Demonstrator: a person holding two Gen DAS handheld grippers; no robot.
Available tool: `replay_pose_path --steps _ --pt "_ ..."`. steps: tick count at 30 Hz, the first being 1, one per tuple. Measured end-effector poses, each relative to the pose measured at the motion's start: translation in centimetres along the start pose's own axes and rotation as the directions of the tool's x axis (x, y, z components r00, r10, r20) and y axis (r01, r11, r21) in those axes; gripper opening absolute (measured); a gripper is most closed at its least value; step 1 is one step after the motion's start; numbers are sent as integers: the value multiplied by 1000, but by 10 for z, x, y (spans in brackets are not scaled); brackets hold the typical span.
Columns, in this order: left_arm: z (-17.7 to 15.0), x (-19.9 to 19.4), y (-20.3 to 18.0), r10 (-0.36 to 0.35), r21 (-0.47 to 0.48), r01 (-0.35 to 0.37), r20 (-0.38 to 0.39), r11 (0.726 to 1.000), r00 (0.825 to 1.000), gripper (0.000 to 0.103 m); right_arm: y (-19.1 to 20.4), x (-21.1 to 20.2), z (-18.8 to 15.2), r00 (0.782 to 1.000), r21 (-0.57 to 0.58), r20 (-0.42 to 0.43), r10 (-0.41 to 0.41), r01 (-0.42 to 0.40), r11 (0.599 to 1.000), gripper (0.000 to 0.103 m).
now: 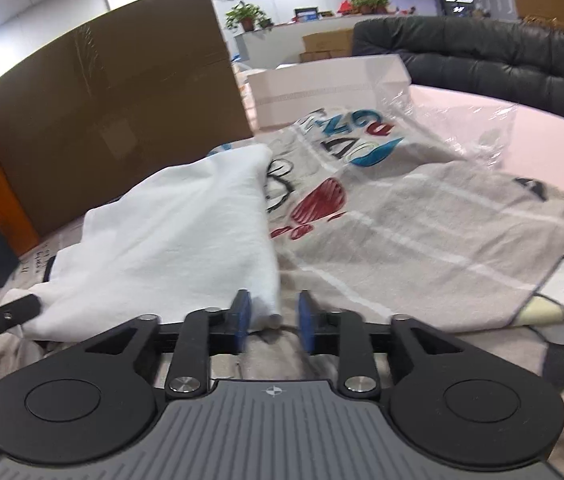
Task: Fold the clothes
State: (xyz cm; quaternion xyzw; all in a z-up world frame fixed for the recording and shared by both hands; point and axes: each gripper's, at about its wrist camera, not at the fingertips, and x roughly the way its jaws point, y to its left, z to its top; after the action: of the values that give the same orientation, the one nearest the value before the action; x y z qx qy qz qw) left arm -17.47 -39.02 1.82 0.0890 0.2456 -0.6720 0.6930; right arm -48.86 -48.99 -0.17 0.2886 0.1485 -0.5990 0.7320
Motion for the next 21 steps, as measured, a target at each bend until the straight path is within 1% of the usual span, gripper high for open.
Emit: replay_pose_path --steps 2,4,6,8,9,10,12,16,17,18,19,21 --pt "1 -14 0 5 4 -5 32 1000 999 91 -2 -12 -1 1000 -2 25 -2 2 1000 41" --pt "-1 -29 -1 6 15 -7 57 1000 998 96 0 -24 -2 999 -2 35 19 -19 1000 55" --pt "-4 -45 -2 8 36 -11 77 999 997 100 7 -38 -4 998 -17 44 49 -49 999 58" --pt "-6 -60 1 5 51 -11 113 999 994 102 18 -52 -7 994 -37 53 100 -98 995 61" --pt "-8 -67 3 3 59 -11 132 998 991 102 24 -59 -9 990 -46 58 127 -125 991 66" --pt "-9 -74 4 1 66 -11 151 998 989 102 31 -66 -10 986 -57 63 152 -149 987 74" --pt "-11 -89 8 -3 81 -12 188 997 982 102 47 -79 -15 978 -87 71 194 -188 978 81" --pt "-15 -118 15 -14 111 -16 262 994 965 103 84 -97 -29 959 -151 74 274 -261 954 89" --pt "-16 -118 16 -11 113 -21 270 993 963 103 92 -99 -33 955 -157 82 284 -269 950 90" --pt "-16 -116 17 -6 114 -27 276 993 961 103 101 -101 -36 953 -160 96 289 -272 949 93" --pt "-16 -114 18 -1 115 -33 282 993 959 103 109 -102 -40 953 -151 124 278 -259 954 97" --pt "-16 -109 20 8 116 -44 294 992 956 103 124 -104 -47 951 -133 191 242 -220 967 99"
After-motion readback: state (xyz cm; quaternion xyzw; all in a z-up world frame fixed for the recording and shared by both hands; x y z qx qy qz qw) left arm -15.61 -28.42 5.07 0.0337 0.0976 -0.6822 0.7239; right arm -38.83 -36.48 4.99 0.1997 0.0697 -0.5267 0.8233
